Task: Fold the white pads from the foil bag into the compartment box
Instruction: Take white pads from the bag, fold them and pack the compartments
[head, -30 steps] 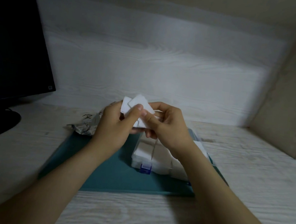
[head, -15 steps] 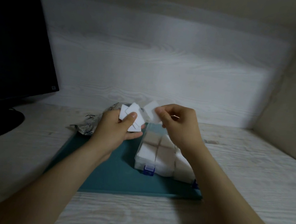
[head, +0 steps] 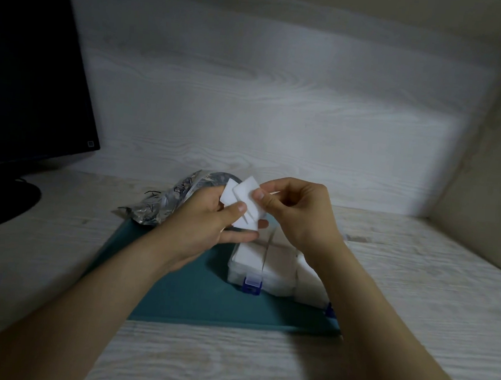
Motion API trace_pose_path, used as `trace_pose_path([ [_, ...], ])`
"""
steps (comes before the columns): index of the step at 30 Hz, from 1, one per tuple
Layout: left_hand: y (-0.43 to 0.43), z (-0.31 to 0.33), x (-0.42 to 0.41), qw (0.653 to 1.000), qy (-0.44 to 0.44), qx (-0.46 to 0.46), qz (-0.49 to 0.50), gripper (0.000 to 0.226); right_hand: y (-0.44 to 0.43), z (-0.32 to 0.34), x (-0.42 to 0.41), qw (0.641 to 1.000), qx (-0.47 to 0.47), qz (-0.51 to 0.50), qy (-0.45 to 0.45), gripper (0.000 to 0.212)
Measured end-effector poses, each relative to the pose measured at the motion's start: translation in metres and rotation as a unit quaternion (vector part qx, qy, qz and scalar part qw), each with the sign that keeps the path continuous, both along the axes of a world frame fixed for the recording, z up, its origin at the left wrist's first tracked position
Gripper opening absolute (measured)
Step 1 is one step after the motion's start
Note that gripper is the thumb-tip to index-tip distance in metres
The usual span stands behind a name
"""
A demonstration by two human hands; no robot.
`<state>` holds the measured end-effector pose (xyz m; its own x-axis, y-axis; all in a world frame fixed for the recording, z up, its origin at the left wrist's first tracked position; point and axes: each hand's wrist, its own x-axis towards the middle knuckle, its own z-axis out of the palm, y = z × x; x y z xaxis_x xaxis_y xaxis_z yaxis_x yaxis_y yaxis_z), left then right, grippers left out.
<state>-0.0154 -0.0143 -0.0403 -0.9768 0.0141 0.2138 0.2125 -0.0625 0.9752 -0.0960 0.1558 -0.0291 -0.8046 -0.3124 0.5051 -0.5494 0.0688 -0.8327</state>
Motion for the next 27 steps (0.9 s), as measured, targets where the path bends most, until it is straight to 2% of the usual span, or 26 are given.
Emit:
trace_pose_path([
  [8, -0.004, -0.001, 0.0, 1.0, 0.008, -0.022, 0.011, 0.027, 0.0, -0.001, -0.002, 0.996, 0.058, -0.05, 0.037, 0.018],
  [18, -0.006, -0.003, -0.004, 0.998, 0.007, -0.035, 0.046, 0.027, 0.002, 0.001, 0.001, 0.994, 0.097, -0.048, -0.013, 0.026],
  [20, -0.005, -0.003, -0.004, 0.998, 0.012, -0.031, 0.054, 0.027, 0.004, 0.003, 0.002, 0.995, 0.086, -0.051, -0.026, 0.028],
  [24, -0.007, -0.001, -0.003, 0.998, 0.015, -0.016, 0.063, 0.027, 0.007, 0.008, 0.005, 0.995, 0.006, -0.014, -0.094, 0.029],
  [27, -0.007, 0.0, -0.003, 0.998, 0.01, -0.009, 0.06, 0.026, 0.008, 0.008, 0.008, 0.994, 0.003, 0.026, -0.106, 0.03],
])
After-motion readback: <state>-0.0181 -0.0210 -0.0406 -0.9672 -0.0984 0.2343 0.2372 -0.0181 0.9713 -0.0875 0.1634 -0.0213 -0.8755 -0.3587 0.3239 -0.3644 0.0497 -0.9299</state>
